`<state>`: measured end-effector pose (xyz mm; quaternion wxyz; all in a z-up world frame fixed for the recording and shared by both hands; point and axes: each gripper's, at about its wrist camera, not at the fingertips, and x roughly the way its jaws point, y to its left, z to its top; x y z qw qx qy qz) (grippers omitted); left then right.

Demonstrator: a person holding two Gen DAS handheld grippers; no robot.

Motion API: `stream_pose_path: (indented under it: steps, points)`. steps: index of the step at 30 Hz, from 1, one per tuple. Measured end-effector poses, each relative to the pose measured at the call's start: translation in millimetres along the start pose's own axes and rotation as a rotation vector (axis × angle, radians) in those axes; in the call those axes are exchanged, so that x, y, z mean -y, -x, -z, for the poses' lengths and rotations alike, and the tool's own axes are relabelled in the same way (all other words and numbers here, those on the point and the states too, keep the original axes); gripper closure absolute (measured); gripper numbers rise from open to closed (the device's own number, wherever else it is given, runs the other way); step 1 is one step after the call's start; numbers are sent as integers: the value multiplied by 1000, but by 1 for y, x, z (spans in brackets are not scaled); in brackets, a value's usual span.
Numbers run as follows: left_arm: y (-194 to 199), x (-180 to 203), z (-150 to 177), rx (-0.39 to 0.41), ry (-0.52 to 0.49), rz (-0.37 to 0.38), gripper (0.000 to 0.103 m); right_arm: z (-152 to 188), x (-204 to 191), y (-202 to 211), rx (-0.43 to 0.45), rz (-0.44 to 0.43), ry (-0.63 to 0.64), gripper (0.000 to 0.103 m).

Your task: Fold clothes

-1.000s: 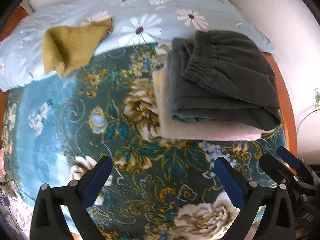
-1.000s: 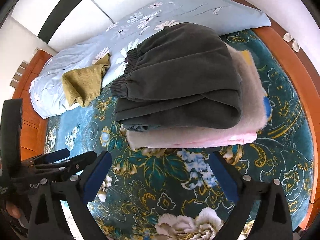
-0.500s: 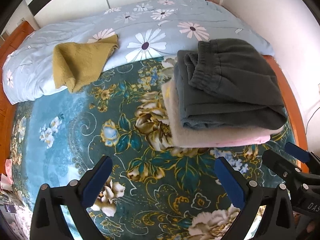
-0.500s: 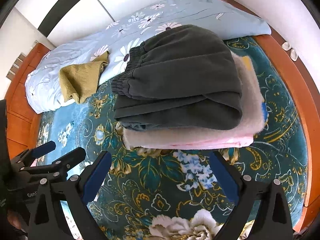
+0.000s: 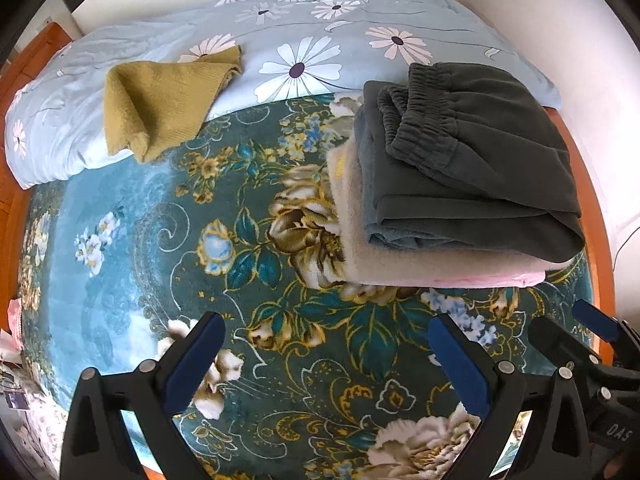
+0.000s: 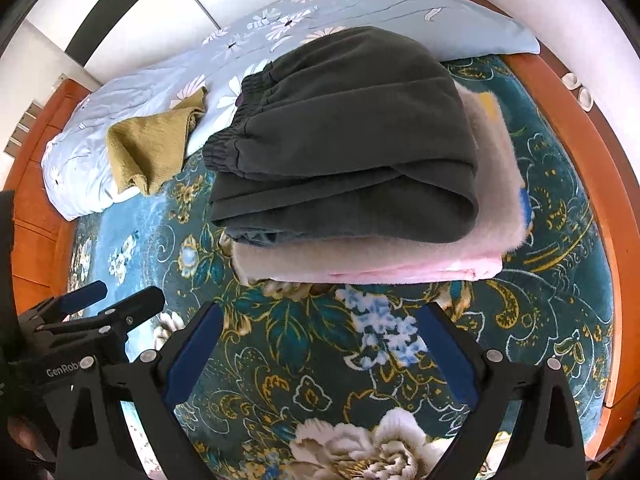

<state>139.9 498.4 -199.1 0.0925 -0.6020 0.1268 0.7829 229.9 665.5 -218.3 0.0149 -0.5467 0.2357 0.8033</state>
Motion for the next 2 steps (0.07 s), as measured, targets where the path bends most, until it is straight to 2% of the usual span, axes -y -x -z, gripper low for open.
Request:
stream_pose_path:
  steps: [2]
  points:
    - [-1, 1, -4, -2, -2, 1, 0, -1, 0, 0, -3, 4, 0, 5]
